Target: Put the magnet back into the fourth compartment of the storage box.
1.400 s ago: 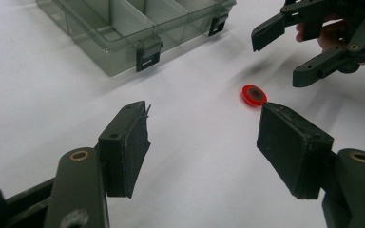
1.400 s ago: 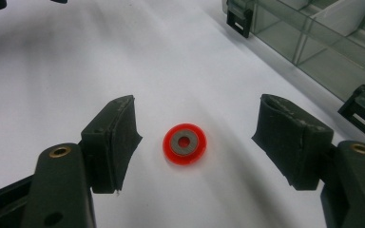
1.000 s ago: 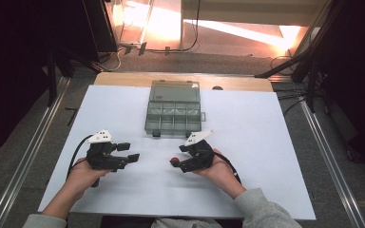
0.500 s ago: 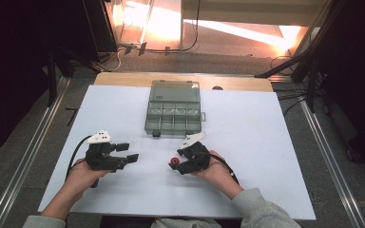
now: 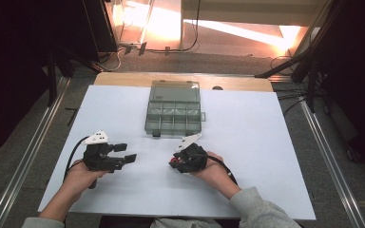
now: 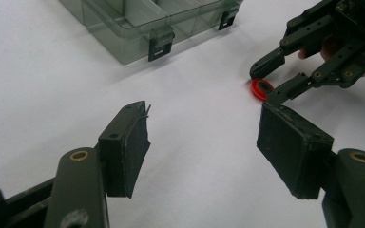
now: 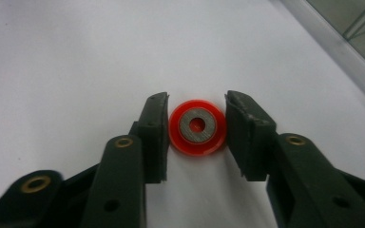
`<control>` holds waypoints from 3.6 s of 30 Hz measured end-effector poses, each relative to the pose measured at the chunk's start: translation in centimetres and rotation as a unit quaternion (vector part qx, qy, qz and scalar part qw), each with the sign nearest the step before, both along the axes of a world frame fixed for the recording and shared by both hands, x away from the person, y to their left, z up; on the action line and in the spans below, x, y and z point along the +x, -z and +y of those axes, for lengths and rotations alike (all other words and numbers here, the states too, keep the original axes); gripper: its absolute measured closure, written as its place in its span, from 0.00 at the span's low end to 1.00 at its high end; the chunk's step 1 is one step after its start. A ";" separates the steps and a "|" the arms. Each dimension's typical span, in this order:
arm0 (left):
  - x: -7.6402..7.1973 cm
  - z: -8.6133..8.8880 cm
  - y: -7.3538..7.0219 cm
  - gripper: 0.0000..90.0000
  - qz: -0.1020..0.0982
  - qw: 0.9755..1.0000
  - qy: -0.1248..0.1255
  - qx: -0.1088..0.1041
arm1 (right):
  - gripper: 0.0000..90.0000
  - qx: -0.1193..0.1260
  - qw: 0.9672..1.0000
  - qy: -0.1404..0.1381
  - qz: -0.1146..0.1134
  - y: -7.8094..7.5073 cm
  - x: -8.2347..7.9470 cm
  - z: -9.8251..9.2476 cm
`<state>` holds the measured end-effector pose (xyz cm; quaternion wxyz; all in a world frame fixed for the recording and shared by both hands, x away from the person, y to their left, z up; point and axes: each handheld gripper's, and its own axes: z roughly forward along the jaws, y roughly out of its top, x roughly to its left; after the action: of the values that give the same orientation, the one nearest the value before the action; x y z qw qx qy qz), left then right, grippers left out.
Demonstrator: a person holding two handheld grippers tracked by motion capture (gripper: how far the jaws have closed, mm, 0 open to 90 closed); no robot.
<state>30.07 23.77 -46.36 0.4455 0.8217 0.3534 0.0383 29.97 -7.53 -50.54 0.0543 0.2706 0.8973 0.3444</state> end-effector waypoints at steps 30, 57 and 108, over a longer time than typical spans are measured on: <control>0.0 -0.1 0.2 0.38 0.005 1.000 0.006 0.000 | 0.70 0.025 0.998 0.015 0.051 -0.3 0.9 -0.6; 0.1 -0.1 0.3 0.38 0.008 1.000 0.007 0.004 | 0.70 0.072 0.995 0.042 0.061 -2.2 1.9 -2.6; 0.0 0.0 0.3 0.38 0.002 1.000 0.006 0.012 | 0.70 0.081 0.992 0.078 0.062 -4.1 3.4 -6.2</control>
<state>30.10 23.73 -46.70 0.4355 0.8290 0.3488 0.0379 33.37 -13.73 -46.43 0.0031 0.3639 0.8442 0.3936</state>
